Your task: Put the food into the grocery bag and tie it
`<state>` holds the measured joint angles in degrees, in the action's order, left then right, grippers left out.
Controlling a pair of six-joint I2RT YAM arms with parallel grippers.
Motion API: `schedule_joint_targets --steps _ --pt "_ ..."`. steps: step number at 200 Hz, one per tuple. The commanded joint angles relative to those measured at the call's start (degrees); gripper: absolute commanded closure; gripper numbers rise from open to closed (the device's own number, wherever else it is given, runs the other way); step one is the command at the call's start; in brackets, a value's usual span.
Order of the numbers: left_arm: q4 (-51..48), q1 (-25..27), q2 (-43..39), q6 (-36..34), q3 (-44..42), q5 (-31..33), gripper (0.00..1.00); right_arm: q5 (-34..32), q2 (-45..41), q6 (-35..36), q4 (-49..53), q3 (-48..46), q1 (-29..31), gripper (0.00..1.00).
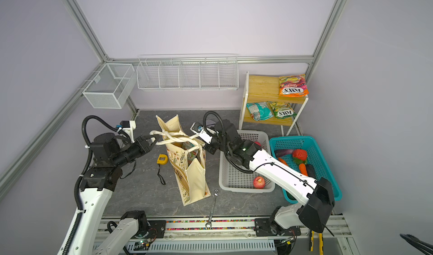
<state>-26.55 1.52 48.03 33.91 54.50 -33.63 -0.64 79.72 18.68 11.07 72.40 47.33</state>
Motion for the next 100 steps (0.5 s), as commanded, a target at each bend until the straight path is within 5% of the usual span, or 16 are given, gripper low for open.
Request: schedule_joint_targets --steps 1,100 --pt "-3.3 -2.9 0.0 -2.5 1.0 9.1 1.0 -8.9 -4.6 -8.2 -0.1 -2.2 -5.1 0.93" --pt "-2.4 -15.1 2.4 -1.7 3.8 7.7 1.0 -18.1 -11.1 -27.1 4.0 -12.3 -15.4 0.93"
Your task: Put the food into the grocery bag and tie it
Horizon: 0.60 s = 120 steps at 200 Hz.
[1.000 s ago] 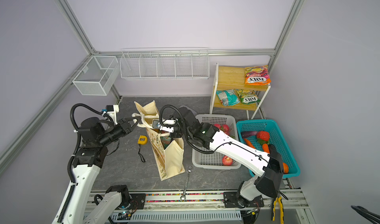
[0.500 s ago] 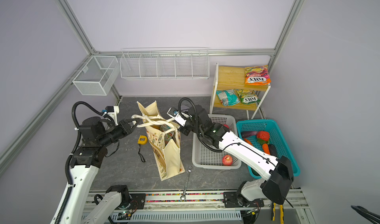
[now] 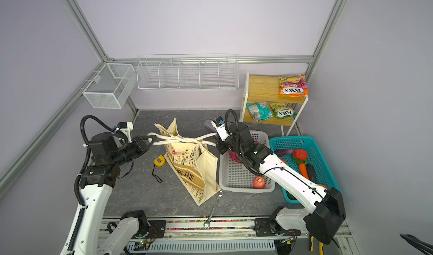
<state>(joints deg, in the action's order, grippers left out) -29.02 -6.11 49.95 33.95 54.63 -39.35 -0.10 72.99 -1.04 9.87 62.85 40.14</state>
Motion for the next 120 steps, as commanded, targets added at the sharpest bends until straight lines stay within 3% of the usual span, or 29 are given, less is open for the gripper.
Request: schedule_joint_targets --steps 1,34,71,120 --pt "-0.2 -7.6 0.5 -1.8 3.7 13.8 1.0 -18.8 -4.5 -7.5 5.3 -2.8 -8.3 0.93" --pt "-3.4 -8.6 0.7 -4.2 5.4 23.1 1.0 -22.3 -6.1 -9.7 6.7 -4.9 -10.9 0.93" --pt "-2.0 -14.4 2.0 -2.7 5.1 22.4 1.0 -24.1 -7.7 -11.3 7.5 -6.8 -13.1 0.93" --pt "-0.6 -16.0 4.1 -2.0 5.9 22.4 1.0 -24.0 -9.8 -12.0 8.0 -9.4 -14.6 0.93"
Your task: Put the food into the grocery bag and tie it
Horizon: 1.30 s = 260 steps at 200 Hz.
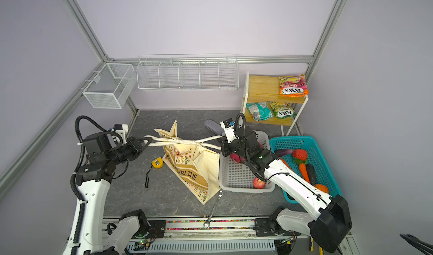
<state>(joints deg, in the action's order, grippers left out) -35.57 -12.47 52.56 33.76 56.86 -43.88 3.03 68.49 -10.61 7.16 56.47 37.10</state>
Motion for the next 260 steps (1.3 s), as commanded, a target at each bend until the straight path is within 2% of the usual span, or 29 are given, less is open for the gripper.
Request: schedule_joint_targets --steps 1,77,116,134,155,185,203,207,260 --pt "5.9 -9.7 1.5 -1.7 3.7 26.9 1.0 -27.1 -5.3 -2.4 10.7 -3.1 -11.6 0.93" --pt "6.8 -10.7 2.9 -1.5 4.2 24.6 1.0 -26.2 -7.8 -1.4 12.0 -4.3 -13.1 0.93" --pt "11.2 -9.7 2.7 -1.9 2.0 13.8 1.0 -14.6 -9.2 0.1 3.6 -8.0 -12.5 0.93" --pt "11.2 -7.1 1.3 -2.2 1.0 11.9 1.0 -10.6 -9.2 1.0 0.6 -8.4 -10.9 0.93" --pt "12.4 -5.6 0.0 -0.2 -0.4 6.5 1.0 -7.2 -9.7 2.3 -2.6 -8.3 -8.0 0.93" --pt "12.1 -3.9 -2.3 1.4 -2.0 1.7 1.0 -5.0 -9.7 6.4 -4.1 -6.5 -2.6 0.93" --pt "11.8 -3.4 -3.7 1.7 -3.3 0.4 1.0 -4.3 -8.9 7.8 -4.2 -4.7 -0.4 0.92" --pt "11.9 -1.3 -4.0 1.8 -3.7 0.2 1.0 -4.3 -8.8 8.2 -4.5 -4.7 0.0 0.92" --pt "10.8 2.9 -7.1 2.2 -7.3 -0.4 1.0 -4.4 -7.0 9.5 -6.4 -4.4 3.9 0.92"
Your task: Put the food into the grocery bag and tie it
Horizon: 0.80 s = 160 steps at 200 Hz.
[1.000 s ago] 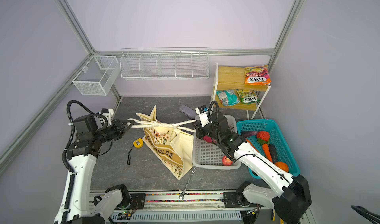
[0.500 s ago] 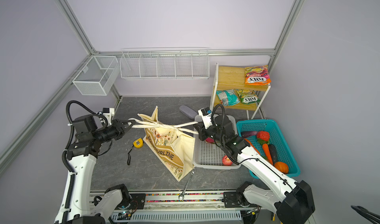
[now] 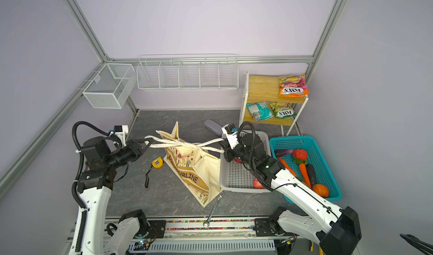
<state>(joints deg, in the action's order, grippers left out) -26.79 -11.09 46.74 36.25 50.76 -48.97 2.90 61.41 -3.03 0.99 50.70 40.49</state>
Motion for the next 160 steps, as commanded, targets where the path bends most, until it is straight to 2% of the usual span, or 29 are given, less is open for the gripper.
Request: schedule_joint_targets --steps 1,22,48,75,99,110,128,160 --pt "1.9 1.7 -1.3 -0.3 -1.3 4.7 1.0 -4.2 0.1 2.0 -0.3 1.4 0.6 0.92" --pt "1.2 4.1 -2.2 -0.2 -1.5 5.2 0.97 -3.8 1.1 2.3 -0.5 1.8 1.4 0.92" --pt "-0.5 6.8 -3.0 -0.5 -1.5 5.6 0.86 -3.3 1.9 3.1 -0.6 2.4 2.4 0.89" --pt "-1.3 7.2 -3.2 -0.6 -2.4 4.6 0.71 -3.2 2.6 3.6 -1.0 2.7 3.1 0.89" --pt "-3.8 7.5 -3.3 -2.0 -2.2 4.5 0.65 -3.3 3.2 3.9 -1.1 3.0 3.4 0.88" --pt "-5.3 7.5 -3.2 -3.0 -1.9 4.9 0.66 -3.4 3.4 4.0 -1.2 3.2 3.6 0.88" --pt "-6.2 7.9 -3.2 -3.1 -2.1 4.9 0.77 -3.4 3.8 4.3 -1.3 3.5 3.8 0.88" --pt "-6.4 11.3 -6.1 -1.9 -3.5 7.1 0.85 -3.5 4.6 4.2 -1.4 3.9 4.2 0.88"
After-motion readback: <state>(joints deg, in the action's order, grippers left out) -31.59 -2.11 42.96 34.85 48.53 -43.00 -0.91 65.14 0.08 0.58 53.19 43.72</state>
